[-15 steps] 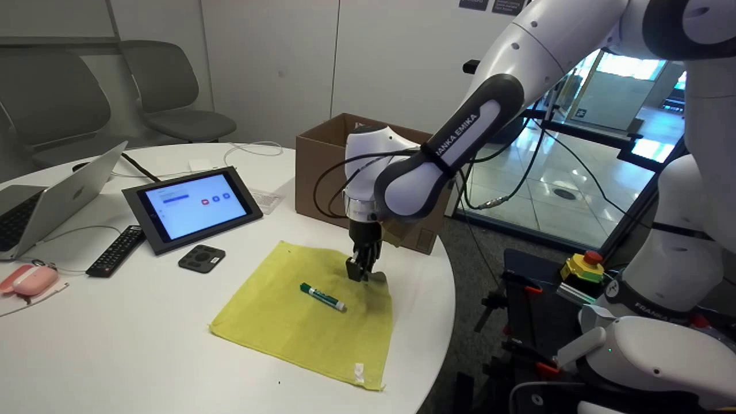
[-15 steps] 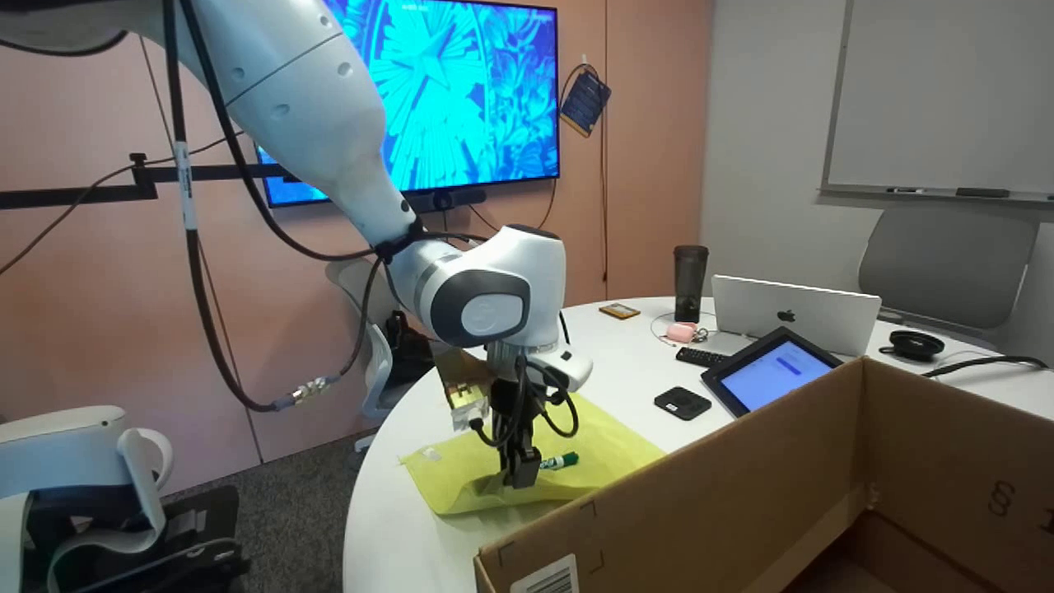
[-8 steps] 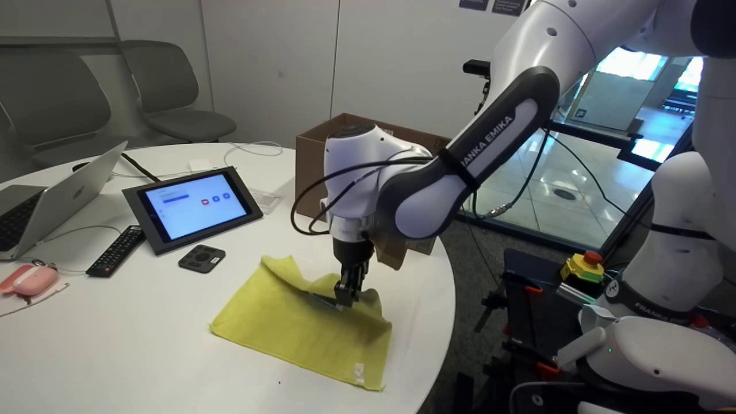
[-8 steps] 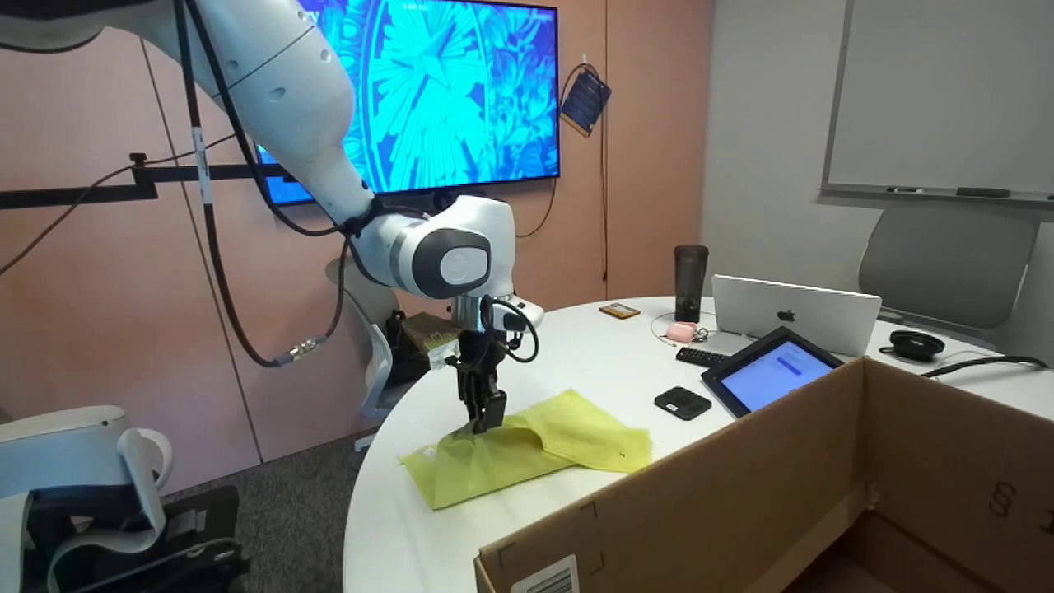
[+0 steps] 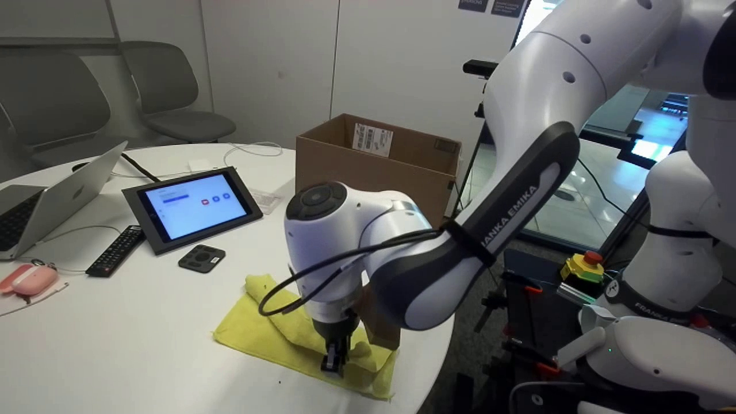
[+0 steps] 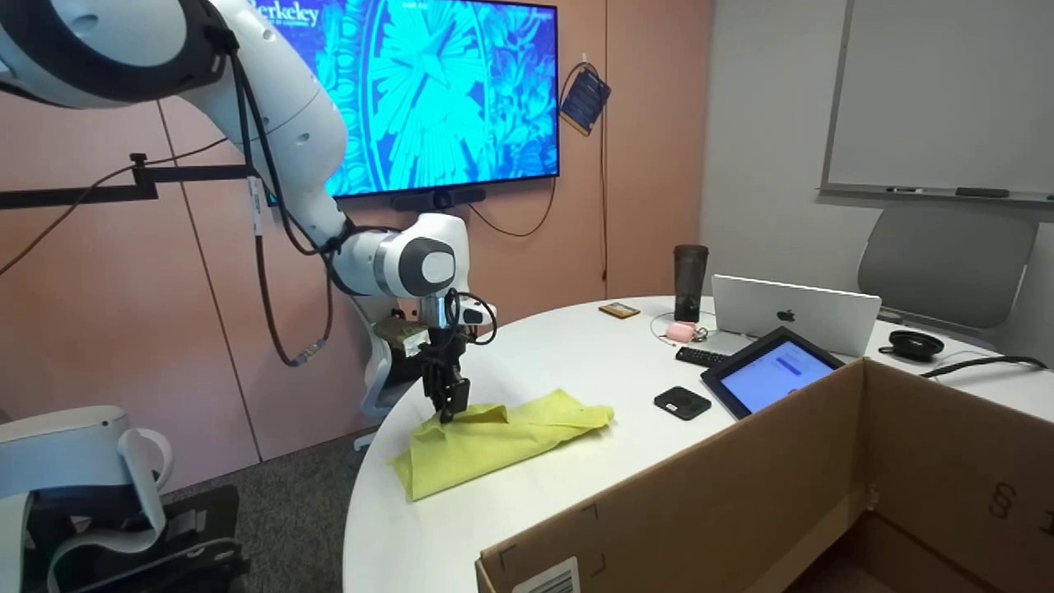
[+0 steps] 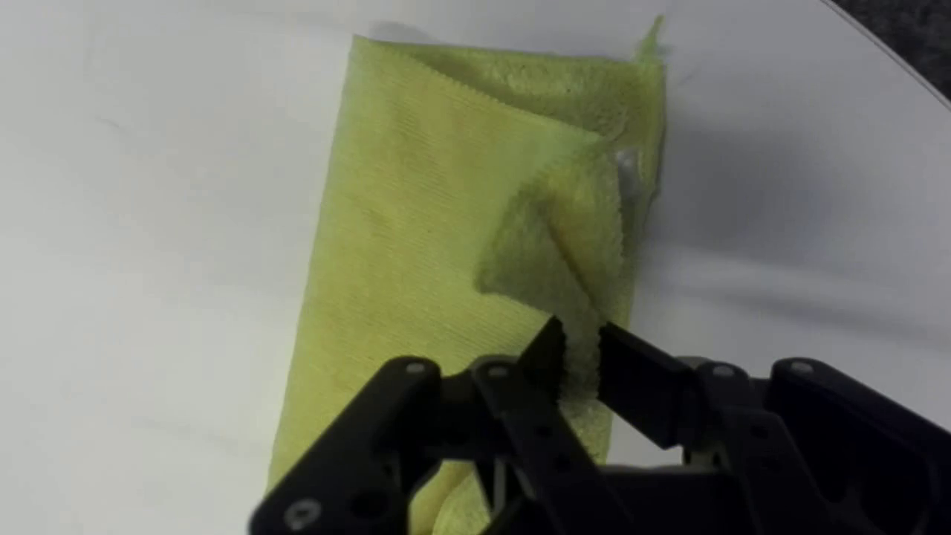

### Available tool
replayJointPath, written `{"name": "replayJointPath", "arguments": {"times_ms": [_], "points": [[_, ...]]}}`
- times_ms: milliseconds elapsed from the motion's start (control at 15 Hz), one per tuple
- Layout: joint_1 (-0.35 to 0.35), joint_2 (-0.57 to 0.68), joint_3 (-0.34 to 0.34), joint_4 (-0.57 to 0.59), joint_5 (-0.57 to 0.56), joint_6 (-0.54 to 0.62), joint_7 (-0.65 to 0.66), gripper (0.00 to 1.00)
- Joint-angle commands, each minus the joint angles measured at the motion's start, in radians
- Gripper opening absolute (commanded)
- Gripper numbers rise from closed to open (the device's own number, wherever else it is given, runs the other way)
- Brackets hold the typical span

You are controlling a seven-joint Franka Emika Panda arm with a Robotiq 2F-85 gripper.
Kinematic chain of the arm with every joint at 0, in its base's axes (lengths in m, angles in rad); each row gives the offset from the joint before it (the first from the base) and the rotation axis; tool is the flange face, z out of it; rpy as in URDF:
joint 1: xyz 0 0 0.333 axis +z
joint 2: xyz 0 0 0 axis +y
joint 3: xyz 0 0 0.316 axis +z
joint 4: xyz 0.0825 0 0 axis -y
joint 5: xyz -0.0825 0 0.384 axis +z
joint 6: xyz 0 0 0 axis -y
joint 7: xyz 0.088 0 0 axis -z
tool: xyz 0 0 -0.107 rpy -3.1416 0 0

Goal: Pick up the pen, put it on the lime towel, fold the towel, pick up the folded towel and put it in the box.

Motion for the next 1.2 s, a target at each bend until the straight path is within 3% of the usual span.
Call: {"name": "replayJointPath", "arguments": {"times_ms": [0, 67, 200, 600, 800, 1133], "points": [[0.053, 0.082, -0.019, 0.116, -0.061, -0.083, 0.037, 0.33], [0.061, 0.092, -0.022, 0.129, -0.071, -0.095, 0.042, 0.35], [0.067, 0.088, -0.026, 0.137, -0.086, -0.093, 0.041, 0.48], [0.003, -0.041, -0.015, 0.067, -0.052, 0.029, 0.029, 0.97], [-0.022, -0.056, -0.049, 0.084, -0.030, 0.083, 0.120, 1.00], [-0.087, 0.026, -0.074, 0.160, 0.068, 0.076, 0.232, 1.00]]}}
